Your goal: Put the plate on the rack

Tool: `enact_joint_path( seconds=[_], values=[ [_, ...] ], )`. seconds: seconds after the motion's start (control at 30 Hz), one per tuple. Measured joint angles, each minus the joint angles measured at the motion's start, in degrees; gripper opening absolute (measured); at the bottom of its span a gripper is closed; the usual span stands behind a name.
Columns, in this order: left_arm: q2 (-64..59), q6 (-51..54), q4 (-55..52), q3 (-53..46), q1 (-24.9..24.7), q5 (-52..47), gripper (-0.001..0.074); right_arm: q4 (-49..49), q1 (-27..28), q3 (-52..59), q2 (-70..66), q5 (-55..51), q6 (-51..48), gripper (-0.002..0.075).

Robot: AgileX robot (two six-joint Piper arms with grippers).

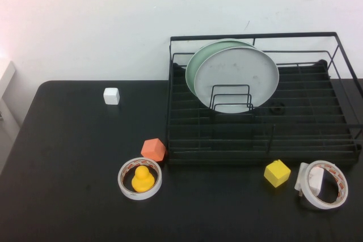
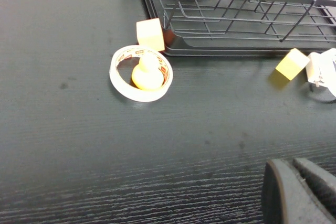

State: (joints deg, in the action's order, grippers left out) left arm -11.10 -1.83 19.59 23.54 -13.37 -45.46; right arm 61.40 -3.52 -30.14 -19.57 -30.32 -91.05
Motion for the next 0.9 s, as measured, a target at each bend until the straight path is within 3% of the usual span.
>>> enact_joint_path(
  seconds=[0.2,0.27,0.33,0.47,0.57,0.73,0.9],
  values=[
    [0.0,-0.1,0.0,0.0,0.0,0.0,-0.0001,0.4,0.0,8.6,6.9,10.0,0.8,0.0011],
    [0.0,0.1,0.0,0.0,0.0,0.0,-0.0001,-2.1,0.0,11.7,7.4,12.6,5.8,0.0011],
    [0.0,0.1,0.0,0.0,0.0,0.0,-0.0001,-13.4,0.0,14.0,8.5,13.2,17.9,0.0011],
    [0.0,0.0,0.0,0.0,0.0,0.0,-0.0001,-47.0,0.1,18.0,11.9,7.0,59.3,0.0011],
    [0.0,-0.1,0.0,0.0,0.0,0.0,-0.0001,-65.1,0.1,20.5,15.7,3.2,79.4,0.0011],
    [0.0,-0.1,0.0,0.0,0.0,0.0,-0.0001,-77.2,0.1,24.5,20.2,2.8,96.8,0.0011],
    [0.0,-0.1,0.1,0.0,0.0,-0.2,-0.0001,-77.7,0.6,27.5,20.3,2.3,100.5,0.0011]
  ],
)
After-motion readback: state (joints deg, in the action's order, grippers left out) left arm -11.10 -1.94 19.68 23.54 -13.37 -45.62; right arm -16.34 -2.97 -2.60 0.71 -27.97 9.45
